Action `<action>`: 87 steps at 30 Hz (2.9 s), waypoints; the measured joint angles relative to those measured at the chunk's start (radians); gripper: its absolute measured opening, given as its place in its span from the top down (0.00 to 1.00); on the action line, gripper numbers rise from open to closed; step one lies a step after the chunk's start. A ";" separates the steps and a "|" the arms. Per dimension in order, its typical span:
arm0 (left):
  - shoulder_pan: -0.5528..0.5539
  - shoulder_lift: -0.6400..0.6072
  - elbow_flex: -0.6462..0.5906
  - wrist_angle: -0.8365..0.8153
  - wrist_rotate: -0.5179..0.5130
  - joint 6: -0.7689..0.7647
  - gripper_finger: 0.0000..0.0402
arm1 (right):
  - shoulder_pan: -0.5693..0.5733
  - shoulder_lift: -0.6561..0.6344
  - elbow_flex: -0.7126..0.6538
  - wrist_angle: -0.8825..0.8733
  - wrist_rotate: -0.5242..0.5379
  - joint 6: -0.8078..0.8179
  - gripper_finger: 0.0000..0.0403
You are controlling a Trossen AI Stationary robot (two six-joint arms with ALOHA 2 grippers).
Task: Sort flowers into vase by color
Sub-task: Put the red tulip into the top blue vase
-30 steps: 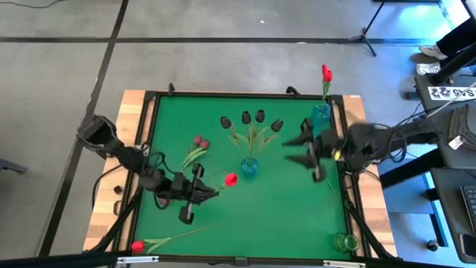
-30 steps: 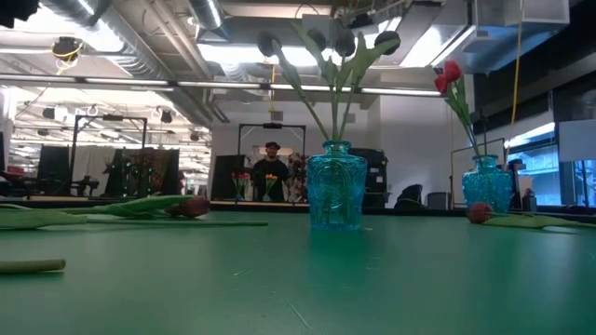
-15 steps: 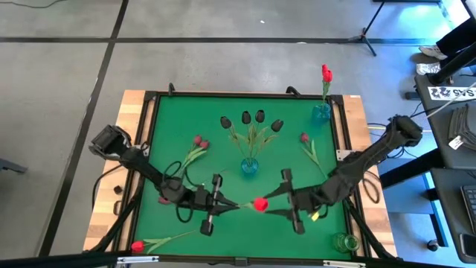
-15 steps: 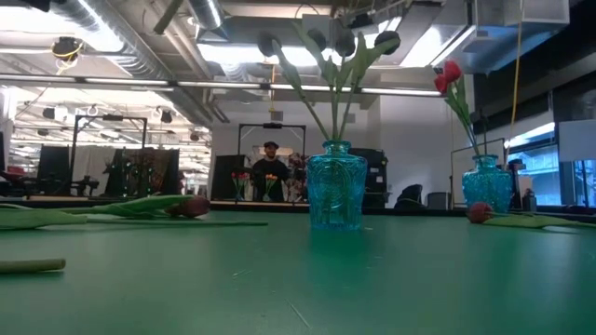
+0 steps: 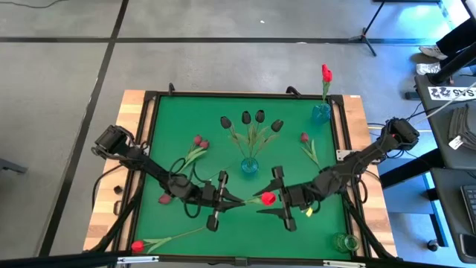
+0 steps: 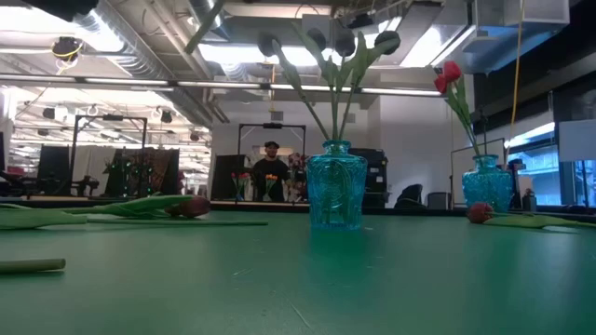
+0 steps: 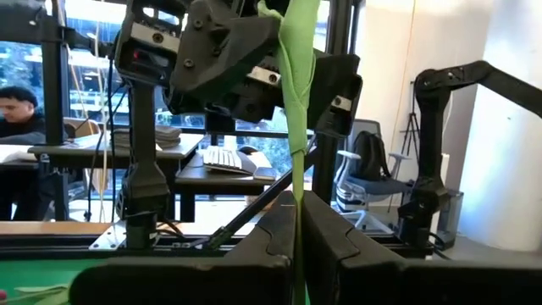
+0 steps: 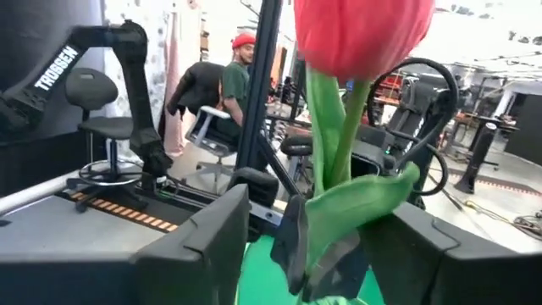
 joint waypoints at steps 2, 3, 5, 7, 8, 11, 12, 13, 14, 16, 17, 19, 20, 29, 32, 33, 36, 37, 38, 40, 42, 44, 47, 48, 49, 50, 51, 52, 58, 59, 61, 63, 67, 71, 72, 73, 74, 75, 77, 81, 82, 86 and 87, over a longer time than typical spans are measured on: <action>0.003 0.000 0.000 -0.012 0.000 -0.013 0.99 | -0.001 0.000 0.000 0.020 -0.001 -0.001 0.52; 0.004 0.000 0.000 -0.013 0.000 -0.016 0.99 | -0.002 0.001 0.000 0.034 -0.002 -0.007 0.54; 0.004 0.000 0.000 -0.012 0.000 -0.016 0.99 | -0.002 0.000 0.000 0.050 -0.002 -0.026 0.61; 0.004 0.000 0.000 -0.013 0.000 -0.017 0.99 | -0.001 0.000 0.000 0.046 -0.002 -0.031 0.68; 0.004 0.000 0.000 -0.013 0.000 -0.017 0.98 | -0.001 0.000 0.000 0.044 -0.002 -0.031 0.73; 0.004 0.000 0.000 -0.012 -0.001 -0.016 0.98 | -0.001 0.000 0.000 0.045 -0.002 -0.031 0.88; 0.004 0.000 0.000 -0.014 -0.009 -0.016 0.98 | -0.001 0.000 0.000 0.044 -0.002 -0.032 0.93; 0.004 0.000 0.000 -0.018 -0.021 -0.016 0.97 | -0.001 0.000 0.000 0.044 0.004 -0.033 0.96; 0.002 -0.001 0.000 -0.024 -0.034 -0.016 0.95 | -0.001 0.000 0.000 0.044 0.013 -0.032 0.97; -0.008 -0.007 0.000 -0.044 -0.045 -0.002 0.92 | 0.000 0.000 0.000 0.044 0.037 -0.020 0.95; -0.016 -0.008 0.000 -0.045 -0.050 0.009 0.90 | 0.001 0.000 0.000 0.044 0.052 -0.013 0.95; -0.041 -0.009 0.000 -0.046 -0.071 0.039 0.84 | 0.001 0.000 0.000 0.041 0.070 -0.007 0.95; -0.057 -0.016 0.000 -0.054 -0.102 0.058 0.82 | 0.001 0.000 0.000 0.036 0.070 -0.005 0.97; -0.222 -0.189 0.000 -0.347 -0.431 0.109 0.61 | 0.002 -0.097 0.188 -0.507 0.037 0.248 0.98; -0.287 -0.234 0.000 -0.458 -0.459 0.103 0.58 | 0.002 -0.126 0.309 -0.861 0.024 0.403 0.99; -0.305 -0.238 0.000 -0.470 -0.469 0.093 0.58 | 0.002 -0.135 0.353 -0.982 0.027 0.464 0.99; -0.357 -0.240 0.000 -0.495 -0.501 0.087 0.57 | 0.003 -0.154 0.456 -1.334 0.100 0.625 0.97; -0.368 -0.239 0.000 -0.505 -0.505 0.079 0.57 | 0.003 -0.160 0.476 -1.426 0.154 0.668 0.97; -0.374 -0.239 0.000 -0.517 -0.506 0.063 0.57 | 0.002 -0.167 0.486 -1.510 0.208 0.714 0.97; -0.385 -0.238 0.000 -0.546 -0.507 0.035 0.58 | 0.001 -0.191 0.488 -1.659 0.303 0.814 0.98; -0.391 -0.237 0.000 -0.558 -0.507 0.029 0.58 | 0.001 -0.218 0.489 -1.792 0.405 0.929 0.99; -0.393 -0.237 0.000 -0.569 -0.500 0.008 0.59 | 0.002 -0.242 0.489 -1.928 0.496 1.053 0.99; -0.393 -0.237 0.000 -0.574 -0.461 -0.015 0.60 | 0.002 -0.285 0.489 -2.129 0.605 1.246 0.99; -0.392 -0.237 0.000 -0.574 -0.453 -0.023 0.61 | 0.002 -0.303 0.488 -2.187 0.649 1.311 0.99; -0.392 -0.237 0.000 -0.574 -0.451 -0.024 0.61 | 0.000 -0.324 0.481 -2.186 0.692 1.341 0.99; -0.392 -0.237 0.000 -0.574 -0.449 -0.024 0.62 | -0.003 -0.360 0.460 -2.165 0.748 1.326 0.99; -0.391 -0.237 0.000 -0.574 -0.452 -0.023 0.63 | -0.012 -0.404 0.443 -2.160 0.787 1.318 0.99; -0.388 -0.237 0.000 -0.574 -0.462 -0.019 0.63 | -0.021 -0.443 0.437 -2.167 0.820 1.315 0.99; -0.374 -0.237 0.000 -0.599 -0.488 -0.065 0.64 | -0.207 -0.607 0.421 -2.182 0.948 1.216 0.99; -0.374 -0.237 0.000 -0.604 -0.485 -0.068 0.64 | -0.239 -0.628 0.421 -2.181 0.955 1.198 0.99; -0.372 -0.237 0.000 -0.615 -0.473 -0.059 0.64 | -0.295 -0.673 0.420 -2.175 0.992 1.164 1.00; -0.363 -0.237 0.000 -0.616 -0.465 -0.047 0.64 | -0.334 -0.699 0.420 -2.177 1.025 1.122 1.00; -0.332 -0.237 0.000 -0.615 -0.465 -0.044 0.64 | -0.369 -0.705 0.421 -2.170 1.120 1.092 1.00; -0.291 -0.237 0.000 -0.611 -0.453 -0.051 0.64 | -0.366 -0.686 0.420 -2.134 1.167 1.093 1.00; -0.281 -0.237 0.000 -0.607 -0.436 -0.055 0.64 | -0.366 -0.681 0.420 -2.120 1.171 1.091 1.00; -0.271 -0.237 0.000 -0.601 -0.413 -0.059 0.64 | -0.366 -0.675 0.421 -2.111 1.174 1.088 1.00; -0.261 -0.237 0.000 -0.596 -0.386 -0.064 0.64 | -0.366 -0.667 0.421 -2.106 1.173 1.084 1.00; -0.251 -0.237 0.000 -0.589 -0.358 -0.066 0.64 | -0.366 -0.656 0.420 -2.100 1.166 1.079 1.00; -0.234 -0.237 0.000 -0.581 -0.307 -0.073 0.64 | -0.366 -0.638 0.420 -2.099 1.143 1.076 1.00; -0.210 -0.237 0.000 -0.581 -0.235 -0.075 0.64 | -0.366 -0.600 0.420 -2.101 1.096 1.075 1.00; -0.206 -0.237 0.000 -0.581 -0.222 -0.074 0.64 | -0.366 -0.587 0.420 -2.101 1.095 1.075 1.00; -0.194 -0.237 0.000 -0.580 -0.200 -0.051 0.64 | -0.375 -0.536 0.420 -2.100 1.126 1.086 1.00; -0.194 -0.237 0.000 -0.580 -0.200 -0.044 0.64 | -0.391 -0.521 0.420 -2.101 1.135 1.090 1.00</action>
